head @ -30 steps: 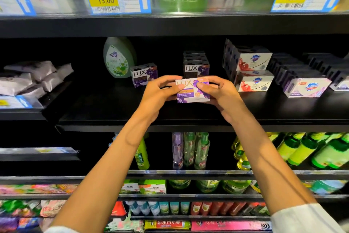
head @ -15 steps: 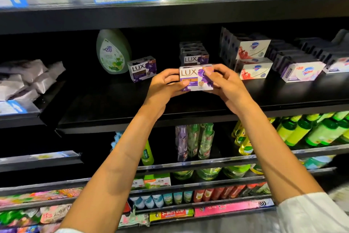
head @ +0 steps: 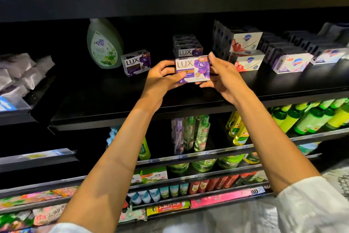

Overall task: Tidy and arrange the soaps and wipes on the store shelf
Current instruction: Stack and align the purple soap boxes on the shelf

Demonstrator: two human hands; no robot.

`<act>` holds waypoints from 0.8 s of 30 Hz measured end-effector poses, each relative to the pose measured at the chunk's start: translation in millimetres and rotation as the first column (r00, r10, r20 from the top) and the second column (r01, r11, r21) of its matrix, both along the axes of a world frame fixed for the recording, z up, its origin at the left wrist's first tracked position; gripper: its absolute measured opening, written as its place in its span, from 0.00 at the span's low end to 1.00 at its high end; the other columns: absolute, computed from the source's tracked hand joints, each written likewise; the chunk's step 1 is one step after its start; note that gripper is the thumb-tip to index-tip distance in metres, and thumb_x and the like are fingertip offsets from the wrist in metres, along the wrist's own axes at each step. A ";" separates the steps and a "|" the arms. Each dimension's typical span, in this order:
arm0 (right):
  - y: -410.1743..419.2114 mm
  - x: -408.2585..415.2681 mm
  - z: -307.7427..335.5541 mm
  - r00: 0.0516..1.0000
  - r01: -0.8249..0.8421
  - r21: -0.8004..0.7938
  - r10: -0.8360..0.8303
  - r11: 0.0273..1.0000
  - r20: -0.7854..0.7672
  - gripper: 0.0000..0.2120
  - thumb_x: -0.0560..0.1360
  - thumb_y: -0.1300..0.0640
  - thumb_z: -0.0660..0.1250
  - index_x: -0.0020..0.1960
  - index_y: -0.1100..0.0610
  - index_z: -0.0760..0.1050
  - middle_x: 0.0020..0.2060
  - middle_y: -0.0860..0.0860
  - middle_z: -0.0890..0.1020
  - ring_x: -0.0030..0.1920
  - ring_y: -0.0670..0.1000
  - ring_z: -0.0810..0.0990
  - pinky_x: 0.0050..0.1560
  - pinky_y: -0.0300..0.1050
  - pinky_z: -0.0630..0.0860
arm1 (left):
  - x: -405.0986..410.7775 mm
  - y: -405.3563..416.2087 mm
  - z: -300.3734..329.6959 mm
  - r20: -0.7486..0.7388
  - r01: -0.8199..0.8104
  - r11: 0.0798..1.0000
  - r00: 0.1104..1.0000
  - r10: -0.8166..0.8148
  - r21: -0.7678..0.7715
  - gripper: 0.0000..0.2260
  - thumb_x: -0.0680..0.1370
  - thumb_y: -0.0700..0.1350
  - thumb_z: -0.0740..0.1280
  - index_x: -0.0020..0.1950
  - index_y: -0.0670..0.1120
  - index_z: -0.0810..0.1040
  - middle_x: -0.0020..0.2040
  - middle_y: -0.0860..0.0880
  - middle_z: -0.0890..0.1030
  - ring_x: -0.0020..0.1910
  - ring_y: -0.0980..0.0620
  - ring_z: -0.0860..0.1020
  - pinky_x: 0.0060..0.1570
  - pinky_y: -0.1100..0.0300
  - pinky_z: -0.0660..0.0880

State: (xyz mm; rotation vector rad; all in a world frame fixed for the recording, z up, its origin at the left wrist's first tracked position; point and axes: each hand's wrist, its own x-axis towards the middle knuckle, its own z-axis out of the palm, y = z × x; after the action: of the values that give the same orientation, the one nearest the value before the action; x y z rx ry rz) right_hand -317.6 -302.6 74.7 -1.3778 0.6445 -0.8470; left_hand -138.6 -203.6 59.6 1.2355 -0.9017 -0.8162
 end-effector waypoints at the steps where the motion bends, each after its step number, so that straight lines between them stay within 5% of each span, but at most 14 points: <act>1: -1.1 0.2 -0.3 1.000 0.001 0.011 -0.001 1.000 -0.003 0.27 0.78 0.40 0.68 0.66 0.59 0.78 0.55 0.58 0.87 0.55 0.58 0.87 0.44 0.47 0.86 | -0.6 0.6 0.5 0.014 -0.002 1.000 1.000 0.002 -0.001 0.21 0.77 0.35 0.76 0.67 0.41 0.76 0.58 0.42 0.85 0.55 0.46 0.86 0.58 0.46 0.83; 10: -8.2 -4.5 -3.0 0.990 -0.084 0.058 0.077 0.995 0.115 0.07 0.82 0.58 0.68 0.57 0.60 0.80 0.55 0.60 0.86 0.59 0.62 0.85 0.59 0.59 0.83 | -2.7 5.0 6.8 -0.058 0.031 0.999 0.998 -0.032 -0.025 0.14 0.82 0.47 0.71 0.64 0.40 0.78 0.58 0.43 0.86 0.58 0.45 0.85 0.64 0.48 0.80; 19: -13.7 -5.9 -7.7 0.983 -0.128 0.037 0.122 0.991 0.135 0.13 0.80 0.65 0.69 0.64 0.61 0.76 0.63 0.63 0.82 0.62 0.64 0.83 0.64 0.59 0.80 | 3.0 5.9 3.8 -0.044 0.061 0.998 0.997 -0.062 -0.025 0.16 0.82 0.44 0.71 0.64 0.35 0.79 0.62 0.39 0.84 0.63 0.45 0.82 0.67 0.46 0.78; 24: -12.2 -5.6 -9.3 0.983 -0.145 0.043 0.138 0.989 0.125 0.16 0.81 0.57 0.71 0.66 0.59 0.76 0.61 0.60 0.84 0.59 0.67 0.84 0.66 0.62 0.78 | 3.4 5.3 3.5 -0.085 0.013 0.999 0.996 -0.016 -0.042 0.11 0.80 0.41 0.73 0.60 0.39 0.81 0.59 0.41 0.85 0.63 0.45 0.82 0.67 0.46 0.78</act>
State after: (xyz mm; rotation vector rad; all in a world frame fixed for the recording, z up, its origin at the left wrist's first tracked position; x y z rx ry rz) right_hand -323.2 -314.7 65.4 -1.2987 0.4659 -0.7881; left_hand -135.1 -198.2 63.1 1.1509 -0.8557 -0.8514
